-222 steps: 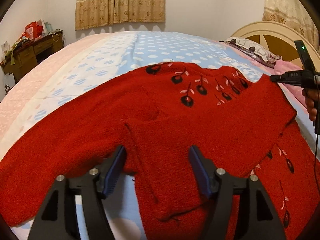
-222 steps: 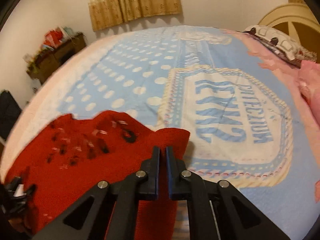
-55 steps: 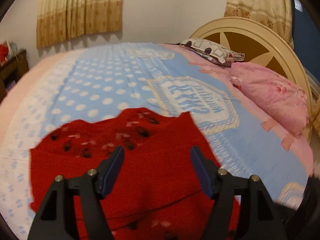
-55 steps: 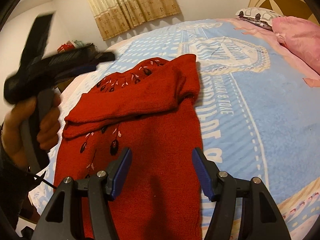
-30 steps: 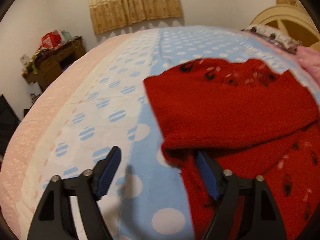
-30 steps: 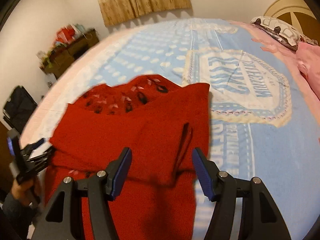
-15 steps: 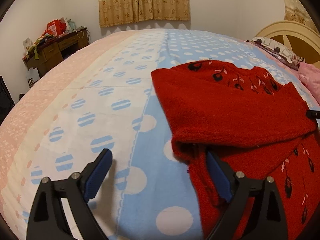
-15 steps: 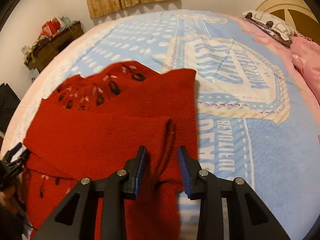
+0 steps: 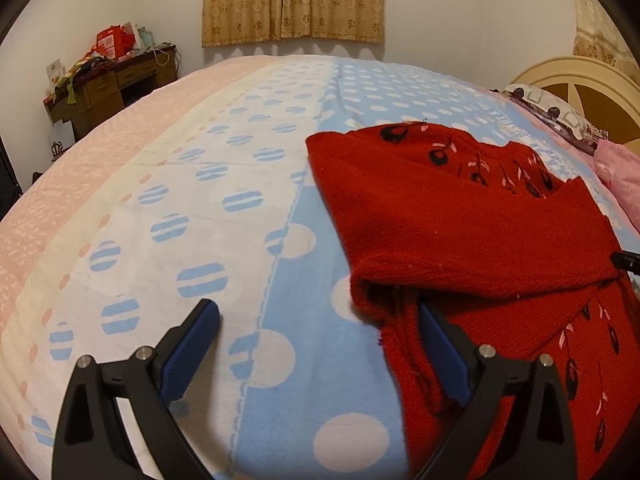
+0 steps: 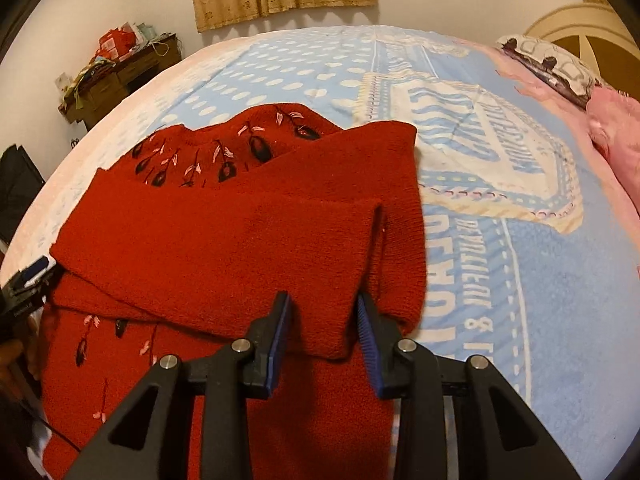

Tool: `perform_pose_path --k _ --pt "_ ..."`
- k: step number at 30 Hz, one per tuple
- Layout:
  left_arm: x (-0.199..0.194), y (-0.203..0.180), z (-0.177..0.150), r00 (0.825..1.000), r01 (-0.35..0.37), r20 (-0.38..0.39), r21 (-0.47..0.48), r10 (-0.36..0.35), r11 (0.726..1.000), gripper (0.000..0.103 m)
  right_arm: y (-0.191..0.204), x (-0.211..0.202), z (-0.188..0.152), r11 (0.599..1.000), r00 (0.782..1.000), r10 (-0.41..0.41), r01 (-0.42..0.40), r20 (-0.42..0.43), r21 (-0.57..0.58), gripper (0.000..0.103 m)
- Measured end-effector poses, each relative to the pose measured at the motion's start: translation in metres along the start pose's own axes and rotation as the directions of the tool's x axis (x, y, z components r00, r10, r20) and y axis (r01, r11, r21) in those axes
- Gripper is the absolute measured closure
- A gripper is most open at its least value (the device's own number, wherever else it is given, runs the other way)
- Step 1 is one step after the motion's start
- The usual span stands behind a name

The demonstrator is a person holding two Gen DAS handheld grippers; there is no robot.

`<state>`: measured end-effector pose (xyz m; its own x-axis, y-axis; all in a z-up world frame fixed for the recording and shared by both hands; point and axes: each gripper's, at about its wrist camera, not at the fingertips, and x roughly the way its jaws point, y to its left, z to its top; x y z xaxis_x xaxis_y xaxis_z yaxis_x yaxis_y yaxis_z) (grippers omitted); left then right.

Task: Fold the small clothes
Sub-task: 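Pinch the folded sleeve edge with the right tool and smooth it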

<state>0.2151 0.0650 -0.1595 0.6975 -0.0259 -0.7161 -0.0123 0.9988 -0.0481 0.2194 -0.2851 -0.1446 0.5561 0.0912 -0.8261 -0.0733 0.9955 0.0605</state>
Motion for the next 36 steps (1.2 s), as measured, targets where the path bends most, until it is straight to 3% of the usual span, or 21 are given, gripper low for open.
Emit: perform_pose_path --k 6,11,16,19,20,28,32,36 --pt "-0.009 -0.004 0.003 1.000 -0.008 0.017 0.023 0.007 1.000 0.004 0.001 -0.001 0.000 1.000 1.000 -0.005 0.005 0.005 -0.008 0.070" --pt "-0.042 -0.003 0.015 0.987 0.010 0.162 0.010 -0.012 1.000 0.004 0.002 0.000 -0.003 1.000 1.000 -0.011 0.012 0.020 -0.013 0.069" --pt "-0.014 -0.011 0.038 0.994 -0.044 0.104 0.039 0.039 0.998 0.004 0.004 -0.001 -0.006 1.000 0.999 -0.019 0.020 0.044 -0.014 0.068" --pt "0.013 -0.012 0.038 0.994 -0.106 -0.005 0.053 0.107 0.993 0.002 0.001 -0.001 -0.008 1.000 0.999 -0.001 0.001 0.052 -0.003 0.068" --pt "0.017 -0.009 0.033 0.997 -0.082 -0.009 0.048 0.082 0.995 0.002 -0.001 -0.001 -0.008 1.000 0.999 0.006 -0.006 0.053 0.001 0.068" --pt "-0.006 -0.005 0.020 0.999 -0.049 0.025 0.046 0.048 0.998 0.000 -0.001 -0.007 -0.010 0.999 0.999 0.027 -0.029 0.047 0.028 0.067" --pt "-0.029 -0.008 0.017 0.998 -0.034 0.056 0.056 0.030 0.998 0.000 0.005 -0.011 -0.017 0.999 0.999 0.043 -0.044 0.020 0.017 0.053" --pt "-0.053 -0.015 0.013 0.995 -0.011 0.096 0.077 0.003 0.997 0.000 0.010 -0.016 -0.023 0.999 0.999 0.049 -0.049 0.023 0.017 0.053"
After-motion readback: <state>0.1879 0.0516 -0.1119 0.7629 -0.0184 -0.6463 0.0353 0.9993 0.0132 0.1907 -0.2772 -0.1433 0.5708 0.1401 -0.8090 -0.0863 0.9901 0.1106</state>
